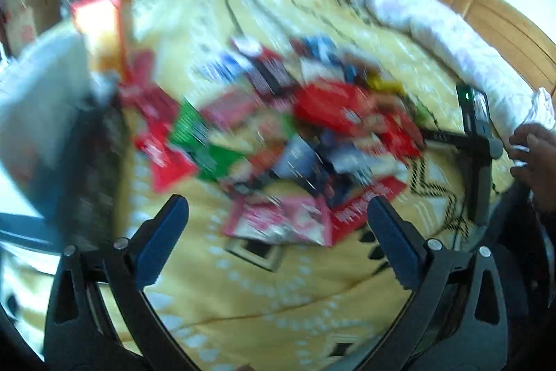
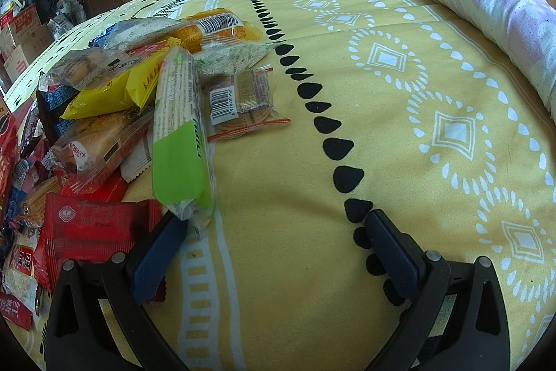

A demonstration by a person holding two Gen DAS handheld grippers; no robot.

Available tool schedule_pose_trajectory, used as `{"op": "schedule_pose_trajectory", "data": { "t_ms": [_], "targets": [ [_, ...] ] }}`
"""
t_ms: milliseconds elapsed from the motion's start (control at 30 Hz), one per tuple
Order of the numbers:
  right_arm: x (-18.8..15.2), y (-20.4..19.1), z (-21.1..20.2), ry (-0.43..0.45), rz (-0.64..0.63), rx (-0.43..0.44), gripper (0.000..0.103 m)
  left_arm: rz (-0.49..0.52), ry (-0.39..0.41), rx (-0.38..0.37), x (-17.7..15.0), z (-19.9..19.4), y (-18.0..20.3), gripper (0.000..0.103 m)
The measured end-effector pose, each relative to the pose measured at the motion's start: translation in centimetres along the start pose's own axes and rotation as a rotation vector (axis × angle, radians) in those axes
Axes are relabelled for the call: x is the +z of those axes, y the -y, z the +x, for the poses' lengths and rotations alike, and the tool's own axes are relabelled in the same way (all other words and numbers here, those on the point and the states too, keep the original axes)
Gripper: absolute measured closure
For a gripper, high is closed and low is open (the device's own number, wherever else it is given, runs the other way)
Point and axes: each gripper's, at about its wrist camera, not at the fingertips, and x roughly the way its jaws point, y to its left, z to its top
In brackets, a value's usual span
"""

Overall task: Organize snacks
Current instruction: 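Grasp the pink foil candy with the left tool, then lift the pink foil candy with the left tool while the right tool grasps a thin red packet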

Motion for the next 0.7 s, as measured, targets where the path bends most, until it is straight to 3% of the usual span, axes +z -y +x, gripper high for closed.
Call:
{"op": "schedule_pose_trajectory", "data": {
  "t_ms": [67,267,433,467,500,700],
  "targets": [
    [0.0,0.0,0.0,0.0,0.0,0.0,0.0,-0.018,-0.071,-0.01,-0.1,2.2,-0.1,0.0],
    [0.0,0.0,0.0,0.0,0.0,0.0,0.0,-0.069,-0.178,0.028,-0.1,6.3,-1.1,0.0],
    [0.1,0.1,0.1,-0.004,0.003,0.006,0.0,-0.022,-0.139,0.059,-0.7,7.0,-0.5,0.003],
    [0.0,0.1,0.1,-0.004,0.006,0.009,0.0,-0.016,-0.131,0.067,-0.8,7.0,-0.4,0.018],
    [0.0,0.1,0.0,-0.003,0.007,0.011,0.0,-0.007,-0.129,0.072,-0.7,6.8,-0.3,0.026],
    [-0.1,0.0,-0.1,-0.001,0.005,0.007,0.0,0.021,-0.069,0.055,-0.3,3.8,0.4,0.029]
  ]
}}
